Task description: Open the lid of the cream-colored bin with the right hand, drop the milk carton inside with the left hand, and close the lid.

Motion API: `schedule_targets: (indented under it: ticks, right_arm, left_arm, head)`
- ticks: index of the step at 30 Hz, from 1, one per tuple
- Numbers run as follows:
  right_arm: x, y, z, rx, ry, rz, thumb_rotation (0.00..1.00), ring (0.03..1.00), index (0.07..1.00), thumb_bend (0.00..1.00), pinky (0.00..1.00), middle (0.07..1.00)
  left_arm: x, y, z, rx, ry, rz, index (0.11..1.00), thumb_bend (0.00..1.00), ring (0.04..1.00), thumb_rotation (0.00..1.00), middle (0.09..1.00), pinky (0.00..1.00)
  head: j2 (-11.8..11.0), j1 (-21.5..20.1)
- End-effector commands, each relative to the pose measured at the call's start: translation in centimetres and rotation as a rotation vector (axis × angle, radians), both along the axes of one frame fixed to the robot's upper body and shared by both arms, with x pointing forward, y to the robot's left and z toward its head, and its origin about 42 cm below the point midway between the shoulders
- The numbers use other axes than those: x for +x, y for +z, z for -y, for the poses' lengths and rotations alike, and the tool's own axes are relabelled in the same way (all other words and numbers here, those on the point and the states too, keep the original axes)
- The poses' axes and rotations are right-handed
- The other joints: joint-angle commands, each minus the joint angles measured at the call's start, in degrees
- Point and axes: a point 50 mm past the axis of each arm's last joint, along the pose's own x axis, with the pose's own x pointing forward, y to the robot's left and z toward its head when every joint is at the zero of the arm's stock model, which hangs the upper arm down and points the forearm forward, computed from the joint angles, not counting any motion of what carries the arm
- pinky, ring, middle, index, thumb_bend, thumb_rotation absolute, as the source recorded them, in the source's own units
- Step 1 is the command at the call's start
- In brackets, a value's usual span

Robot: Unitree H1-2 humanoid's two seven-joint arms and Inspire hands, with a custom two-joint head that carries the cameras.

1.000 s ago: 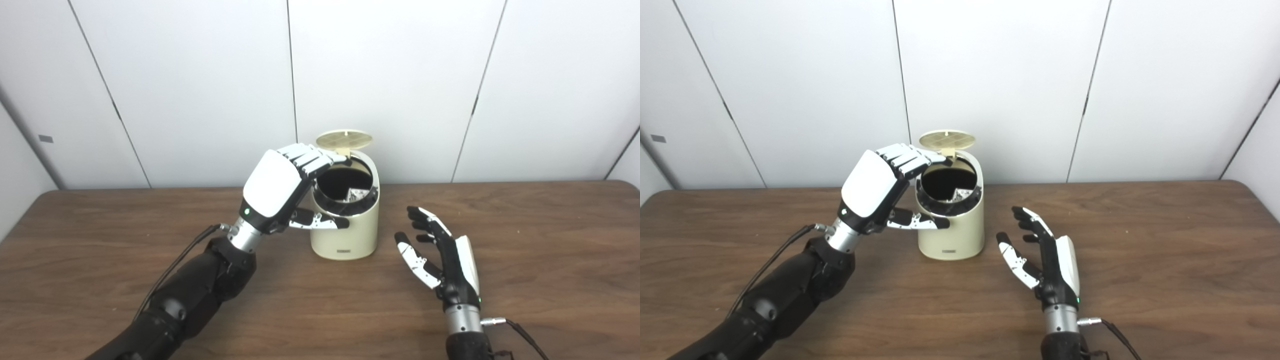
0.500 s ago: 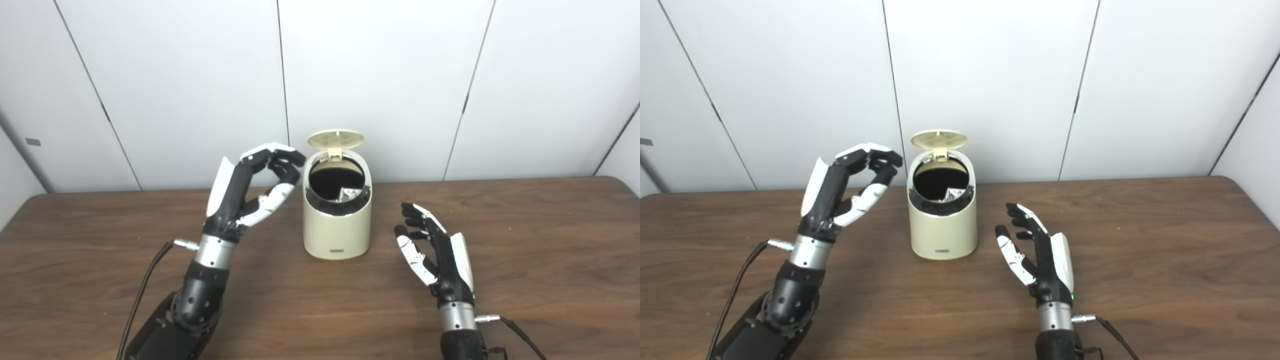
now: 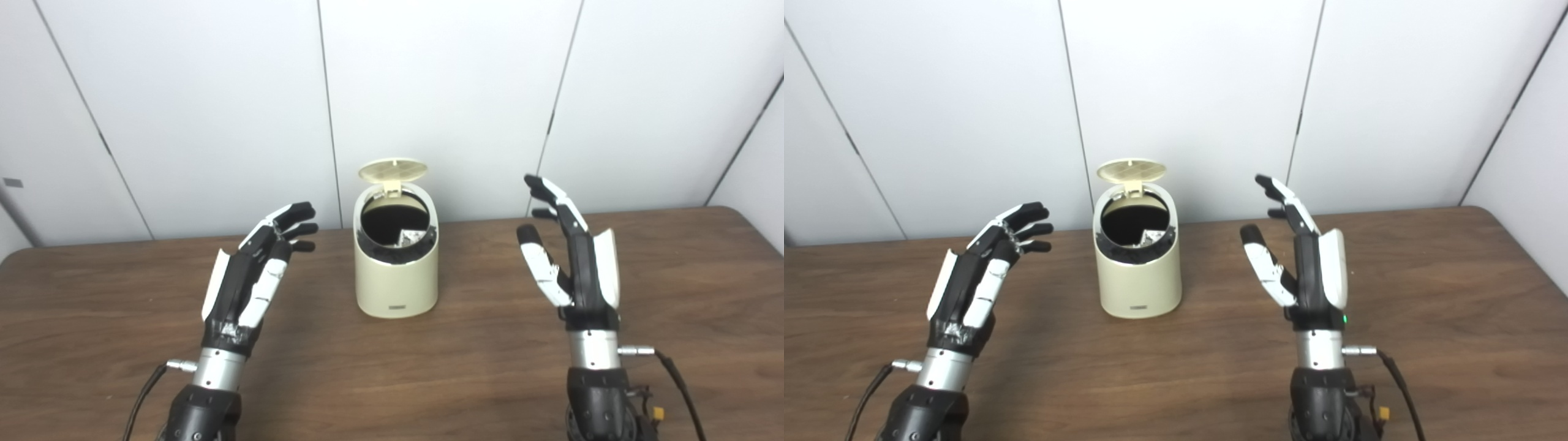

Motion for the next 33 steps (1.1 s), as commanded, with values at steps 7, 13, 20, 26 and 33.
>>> schedule_targets:
  ticks: [7, 13, 20, 26, 33]
  right_arm:
    - [0.0, 8.3, -0.2, -0.188, -0.004, 0.09, 0.97, 0.794, 0.827, 0.43, 0.66, 0.835]
    - [0.4, 11.2, -0.4, -0.266, -0.005, 0.023, 0.99, 0.863, 0.854, 0.62, 0.76, 0.866]
    - [1.4, 13.7, -0.3, -0.415, -0.012, -0.065, 1.0, 0.933, 0.87, 0.77, 0.82, 0.891]
    - [2.5, 15.0, -0.7, -0.509, 0.013, -0.103, 1.0, 0.94, 0.846, 0.8, 0.9, 0.876]
    - [4.0, 15.6, -1.1, -0.574, 0.03, -0.108, 1.0, 0.907, 0.801, 0.83, 0.9, 0.83]
  left_arm:
    - [0.2, -1.5, -0.2, -0.03, 0.0, -0.057, 0.908, 0.59, 0.881, 0.88, 0.903, 0.84]
    - [0.2, -2.6, -0.3, -0.028, 0.002, -0.102, 0.913, 0.61, 0.898, 0.9, 0.909, 0.86]
    - [0.2, -3.2, -0.3, -0.029, 0.014, -0.119, 0.911, 0.61, 0.884, 0.9, 0.899, 0.83]
    - [0.0, -3.6, -0.1, -0.032, 0.011, -0.124, 0.898, 0.61, 0.862, 0.89, 0.889, 0.81]
    - [-0.2, -3.7, 0.3, -0.017, 0.016, -0.128, 0.888, 0.61, 0.859, 0.9, 0.883, 0.81]
  head:
    - [0.05, -0.54]
    - [-0.06, -0.59]
    - [0.18, -0.88]
    - [0.41, -0.79]
    - [0.51, 0.14]
